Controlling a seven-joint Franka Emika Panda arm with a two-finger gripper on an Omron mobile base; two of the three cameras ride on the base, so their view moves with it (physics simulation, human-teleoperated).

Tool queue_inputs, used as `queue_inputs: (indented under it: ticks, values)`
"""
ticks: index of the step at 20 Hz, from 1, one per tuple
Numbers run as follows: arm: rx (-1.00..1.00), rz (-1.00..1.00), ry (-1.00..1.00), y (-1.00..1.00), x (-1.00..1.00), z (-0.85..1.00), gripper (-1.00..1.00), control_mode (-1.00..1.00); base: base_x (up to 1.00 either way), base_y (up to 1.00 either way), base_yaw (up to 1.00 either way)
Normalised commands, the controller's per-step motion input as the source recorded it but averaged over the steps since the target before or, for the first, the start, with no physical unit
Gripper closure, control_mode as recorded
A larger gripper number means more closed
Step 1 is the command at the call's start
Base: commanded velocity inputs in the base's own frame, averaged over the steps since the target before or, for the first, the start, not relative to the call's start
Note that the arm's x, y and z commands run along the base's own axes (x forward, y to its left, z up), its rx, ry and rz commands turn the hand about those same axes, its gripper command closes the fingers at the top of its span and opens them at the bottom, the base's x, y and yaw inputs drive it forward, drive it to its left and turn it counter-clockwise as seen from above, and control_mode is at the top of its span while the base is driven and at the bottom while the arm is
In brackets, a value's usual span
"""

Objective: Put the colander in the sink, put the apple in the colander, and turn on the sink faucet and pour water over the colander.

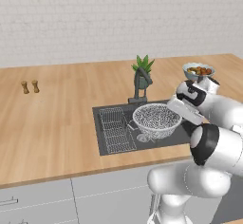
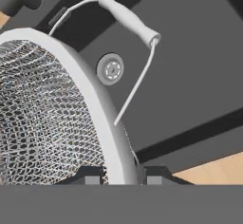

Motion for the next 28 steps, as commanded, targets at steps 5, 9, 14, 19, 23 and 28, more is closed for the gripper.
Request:
queue_inputs:
  ticks: [5,9,14,19,23,28]
  values:
    - [0.04,0.0,0.04,-0.23,0.45,-0.18,1.0,-1.0,0.0,0.0,0.0]
    - [0.01,0.0,-0.04,0.0,0.33,-0.25,1.0,-1.0,0.0,0.0,0.0]
    - [0.0,0.0,-0.12,0.0,0.25,-0.43,1.0,-1.0,0.0,0.0,0.0]
    - [0.04,0.0,-0.01,-0.23,0.26,-0.33,1.0,-1.0,0.0,0.0,0.0]
    - [0.08,0.0,0.01,-0.13,0.4,-0.28,1.0,-1.0,0.0,0.0,0.0]
    - [0.02,0.0,0.02,-0.02,0.46,-0.28,1.0,-1.0,0.0,0.0,0.0]
